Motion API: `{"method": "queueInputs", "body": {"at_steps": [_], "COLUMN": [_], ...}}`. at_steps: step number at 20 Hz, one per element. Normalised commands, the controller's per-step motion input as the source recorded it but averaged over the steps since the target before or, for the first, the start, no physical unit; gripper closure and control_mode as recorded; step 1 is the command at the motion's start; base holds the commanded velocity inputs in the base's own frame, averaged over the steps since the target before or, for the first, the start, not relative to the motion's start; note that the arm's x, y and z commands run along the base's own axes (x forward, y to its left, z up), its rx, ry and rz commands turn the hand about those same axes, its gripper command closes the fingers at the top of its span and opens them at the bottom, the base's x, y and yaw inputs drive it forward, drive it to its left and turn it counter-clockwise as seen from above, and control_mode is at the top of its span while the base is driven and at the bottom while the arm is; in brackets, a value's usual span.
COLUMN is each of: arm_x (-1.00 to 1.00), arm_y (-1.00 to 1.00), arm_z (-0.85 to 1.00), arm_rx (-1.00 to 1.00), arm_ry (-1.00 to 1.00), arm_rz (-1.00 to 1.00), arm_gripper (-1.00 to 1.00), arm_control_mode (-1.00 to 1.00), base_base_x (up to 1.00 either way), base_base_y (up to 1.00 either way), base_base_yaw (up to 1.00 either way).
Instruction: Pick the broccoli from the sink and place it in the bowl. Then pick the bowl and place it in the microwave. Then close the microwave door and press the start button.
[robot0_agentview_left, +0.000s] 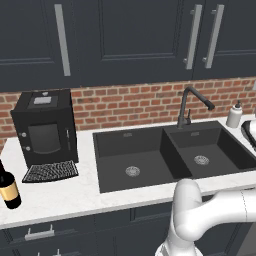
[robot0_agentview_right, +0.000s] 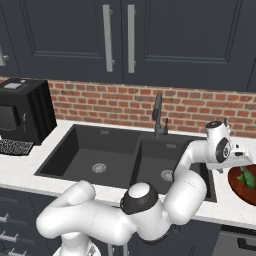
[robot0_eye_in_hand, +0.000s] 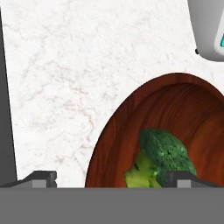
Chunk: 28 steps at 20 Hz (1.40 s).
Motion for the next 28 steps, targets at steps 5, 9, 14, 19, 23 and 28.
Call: {"method": "queueInputs", "body": {"at_steps": [5, 9, 14, 19, 23, 28], "arm_x": [0.00, 0.00, 0.00, 0.00, 0.00, 0.00], "arm_y": [0.00, 0.02, 0.16, 0.08, 0.00, -0.20], "arm_z": [-0.01, -0.07, -0.06, -0.07, -0.17, -0.35], "arm_rx": [0.00, 0.00, 0.00, 0.00, 0.00, 0.00], "arm_ry": [0.01, 0.04, 0.03, 0.02, 0.06, 0.10], "arm_rz": [0.00, 0.00, 0.00, 0.00, 0.00, 0.00], "arm_gripper": [-1.00, -1.00, -1.00, -1.00, -1.00, -1.00], "arm_control_mode": [-1.00, -1.00, -1.00, -1.00, -1.00, -1.00], "base_base_x": [0.00, 0.00, 0.00, 0.00, 0.00, 0.00], "base_base_y": [0.00, 0.00, 0.00, 0.00, 0.00, 0.00], "base_base_yaw": [0.00, 0.00, 0.00, 0.00, 0.00, 0.00]}}
